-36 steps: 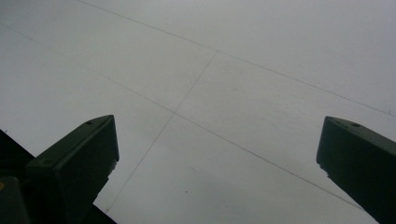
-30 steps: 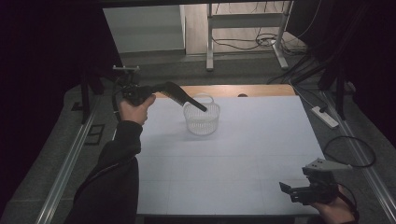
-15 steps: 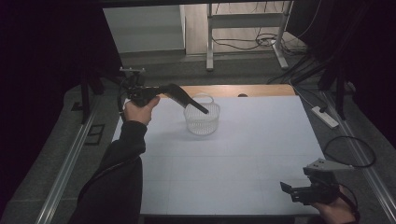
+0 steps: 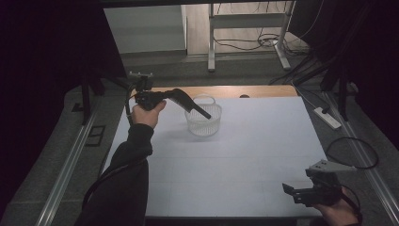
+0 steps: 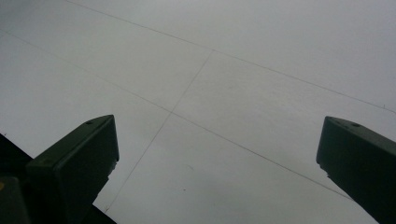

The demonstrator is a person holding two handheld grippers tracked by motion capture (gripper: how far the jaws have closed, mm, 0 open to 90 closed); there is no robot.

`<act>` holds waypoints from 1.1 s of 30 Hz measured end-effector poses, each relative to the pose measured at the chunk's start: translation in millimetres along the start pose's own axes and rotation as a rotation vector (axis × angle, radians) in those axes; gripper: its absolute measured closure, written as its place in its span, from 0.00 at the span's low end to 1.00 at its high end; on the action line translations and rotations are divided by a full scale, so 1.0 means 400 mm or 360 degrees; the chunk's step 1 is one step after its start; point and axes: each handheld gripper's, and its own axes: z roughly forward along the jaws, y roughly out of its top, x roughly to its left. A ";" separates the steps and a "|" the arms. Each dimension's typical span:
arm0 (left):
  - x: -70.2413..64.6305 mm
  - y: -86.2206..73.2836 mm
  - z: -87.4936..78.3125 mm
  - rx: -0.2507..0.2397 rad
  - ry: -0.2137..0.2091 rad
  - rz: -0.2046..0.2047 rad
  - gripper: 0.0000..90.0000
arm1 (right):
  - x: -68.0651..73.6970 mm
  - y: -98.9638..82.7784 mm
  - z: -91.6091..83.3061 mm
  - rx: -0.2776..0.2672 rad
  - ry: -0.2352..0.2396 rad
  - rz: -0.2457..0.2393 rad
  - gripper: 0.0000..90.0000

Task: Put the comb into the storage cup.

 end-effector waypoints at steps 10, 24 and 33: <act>0.011 -0.018 0.031 0.0018 -0.0005 -0.0035 0.96 | 0.000 0.000 0.001 0.0011 0.0001 -0.0002 0.00; 0.027 -0.043 0.071 0.0043 -0.0041 -0.0106 0.95 | -0.001 0.001 0.003 0.0020 0.0005 -0.0005 0.00; 0.061 -0.060 0.067 0.0053 -0.0017 -0.0179 0.94 | -0.001 0.002 0.005 0.0031 0.0011 -0.0004 0.00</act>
